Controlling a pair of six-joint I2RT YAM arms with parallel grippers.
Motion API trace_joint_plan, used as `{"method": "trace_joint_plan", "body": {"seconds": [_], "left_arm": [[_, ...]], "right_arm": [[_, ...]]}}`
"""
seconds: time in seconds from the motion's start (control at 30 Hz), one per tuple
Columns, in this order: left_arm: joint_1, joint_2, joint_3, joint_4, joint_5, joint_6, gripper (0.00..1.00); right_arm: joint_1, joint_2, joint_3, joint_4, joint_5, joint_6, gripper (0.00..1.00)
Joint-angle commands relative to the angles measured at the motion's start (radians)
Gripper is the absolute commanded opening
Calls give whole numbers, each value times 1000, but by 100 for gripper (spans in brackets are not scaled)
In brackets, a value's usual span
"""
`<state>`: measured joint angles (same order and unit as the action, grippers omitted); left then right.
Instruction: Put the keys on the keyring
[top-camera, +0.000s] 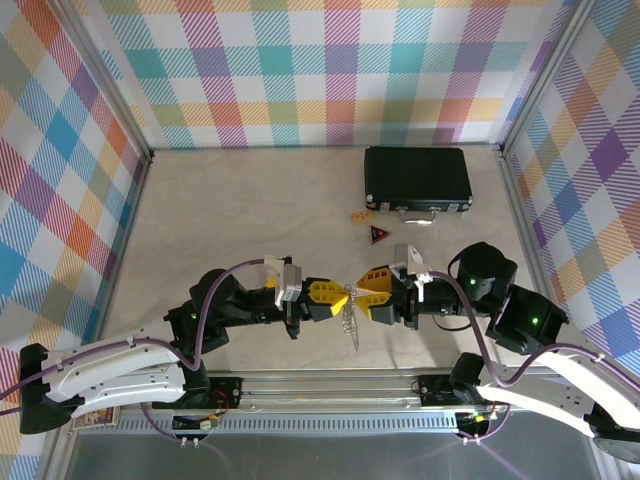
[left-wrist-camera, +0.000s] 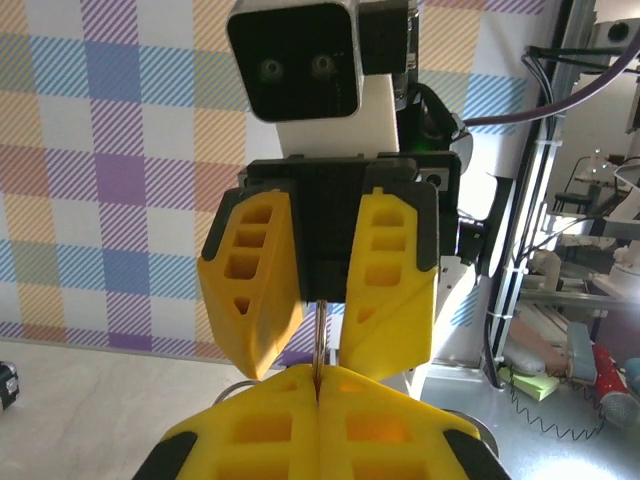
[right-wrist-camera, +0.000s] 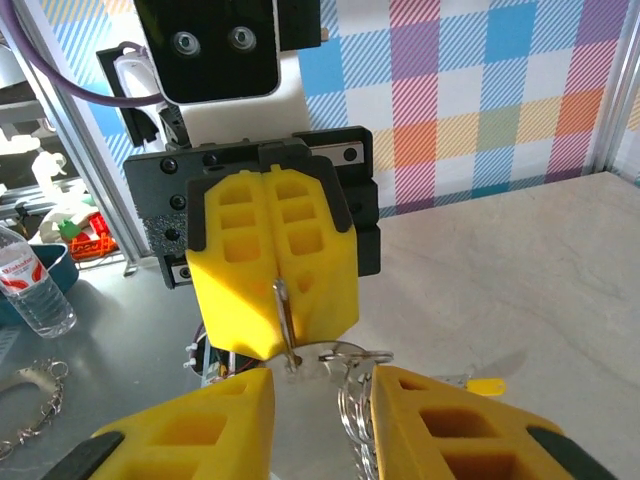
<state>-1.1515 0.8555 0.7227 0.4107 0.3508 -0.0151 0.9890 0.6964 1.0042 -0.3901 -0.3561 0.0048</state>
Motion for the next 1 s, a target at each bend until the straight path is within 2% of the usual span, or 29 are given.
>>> {"method": "trace_joint_plan", "body": {"seconds": [0.0, 0.67, 0.83, 0.97], "left_arm": [[-8, -8, 0, 86, 23, -19, 0], [-8, -6, 6, 58, 38, -8, 0], [-9, -11, 14, 38, 38, 1, 0], [-8, -16, 24, -18, 22, 21, 0]], "right_arm": [[5, -11, -6, 83, -19, 22, 29], [4, 30, -44, 183, -106, 77, 20], [4, 32, -44, 191, -116, 76, 2], [4, 31, -37, 167, -114, 59, 0]]}}
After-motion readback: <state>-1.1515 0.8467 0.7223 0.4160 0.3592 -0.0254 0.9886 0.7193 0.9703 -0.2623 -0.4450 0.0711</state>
